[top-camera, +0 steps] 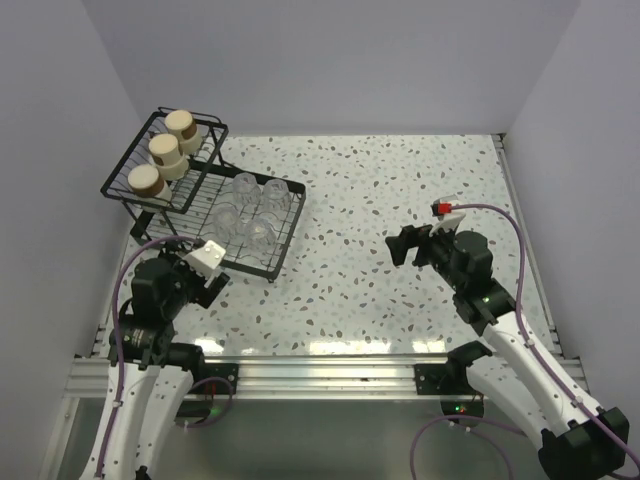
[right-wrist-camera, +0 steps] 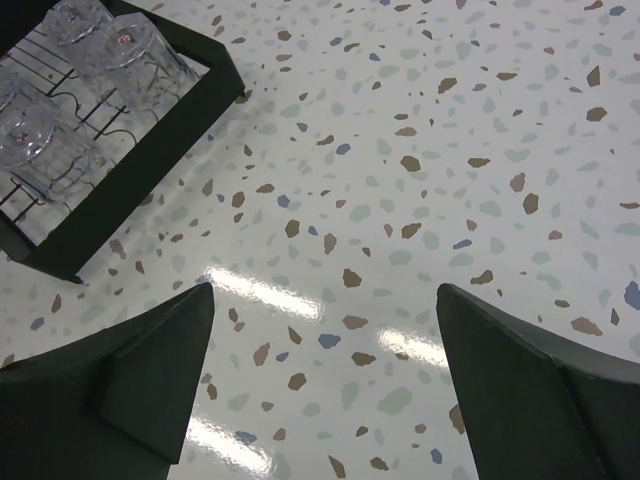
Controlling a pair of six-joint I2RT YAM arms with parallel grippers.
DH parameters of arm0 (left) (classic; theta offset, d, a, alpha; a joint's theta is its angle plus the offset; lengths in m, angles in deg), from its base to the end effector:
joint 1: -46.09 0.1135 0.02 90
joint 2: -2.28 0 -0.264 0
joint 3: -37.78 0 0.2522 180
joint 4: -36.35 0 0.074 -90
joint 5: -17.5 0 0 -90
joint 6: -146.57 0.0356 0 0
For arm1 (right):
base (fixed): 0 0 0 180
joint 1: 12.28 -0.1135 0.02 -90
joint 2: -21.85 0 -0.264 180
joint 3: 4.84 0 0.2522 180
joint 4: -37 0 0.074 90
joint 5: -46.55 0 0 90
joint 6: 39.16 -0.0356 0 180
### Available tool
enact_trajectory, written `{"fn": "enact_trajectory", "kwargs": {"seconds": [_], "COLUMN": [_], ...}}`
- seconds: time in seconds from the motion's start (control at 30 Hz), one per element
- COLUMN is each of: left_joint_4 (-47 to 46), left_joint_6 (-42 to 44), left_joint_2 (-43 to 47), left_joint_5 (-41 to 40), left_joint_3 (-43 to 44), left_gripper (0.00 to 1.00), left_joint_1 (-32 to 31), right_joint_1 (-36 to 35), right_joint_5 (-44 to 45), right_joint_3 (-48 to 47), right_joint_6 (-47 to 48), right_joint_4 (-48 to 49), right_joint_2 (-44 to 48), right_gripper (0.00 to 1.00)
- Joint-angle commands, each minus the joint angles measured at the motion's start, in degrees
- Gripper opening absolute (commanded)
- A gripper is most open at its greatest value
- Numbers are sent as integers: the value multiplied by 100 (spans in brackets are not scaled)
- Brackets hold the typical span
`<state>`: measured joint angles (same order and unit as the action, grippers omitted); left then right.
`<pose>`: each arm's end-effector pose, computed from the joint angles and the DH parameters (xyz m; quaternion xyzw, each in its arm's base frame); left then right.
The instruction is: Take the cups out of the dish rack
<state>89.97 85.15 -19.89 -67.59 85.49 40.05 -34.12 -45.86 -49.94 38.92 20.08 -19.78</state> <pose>0.0988 -0.0135 0.2703 0.2760 0.8114 0.0644 0.5112 0.1674 0.0687 0.2787 -0.0808 0.7808 0.1956 0.5878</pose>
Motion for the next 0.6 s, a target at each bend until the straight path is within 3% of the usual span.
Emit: {"fn": "enact_trajectory", "kwargs": {"seconds": [0.0,0.1,0.23,0.27,0.47,0.57], "left_joint_4": [-286,-251,399,444,1383,1569], "left_joint_6": [-72,68,1297,1238,1009,834], "left_joint_2": [-6,-181,-708,-909,-3414,-3952], "left_joint_5": [81,448,1904,2004,1953,1287], "left_joint_3": [76,252,708,822,2631,3415], "left_gripper": [100,100,100,100,98,98], "left_joint_1": [-11,-11,-11,-11,-194,-1159], "right_joint_1": [-4,-13,-4,-4,-13,-13], "right_joint_5": [83,4,-66,-110,-883,-954], "right_joint_3": [-31,-66,-224,-259,-628,-743], "right_joint_6": [-64,-266,-1020,-1092,-962,-873], "right_joint_4": [35,52,140,149,184,44], "right_joint_2": [23,58,172,207,191,-29], "right_gripper": [96,98,98,98,98,98]}}
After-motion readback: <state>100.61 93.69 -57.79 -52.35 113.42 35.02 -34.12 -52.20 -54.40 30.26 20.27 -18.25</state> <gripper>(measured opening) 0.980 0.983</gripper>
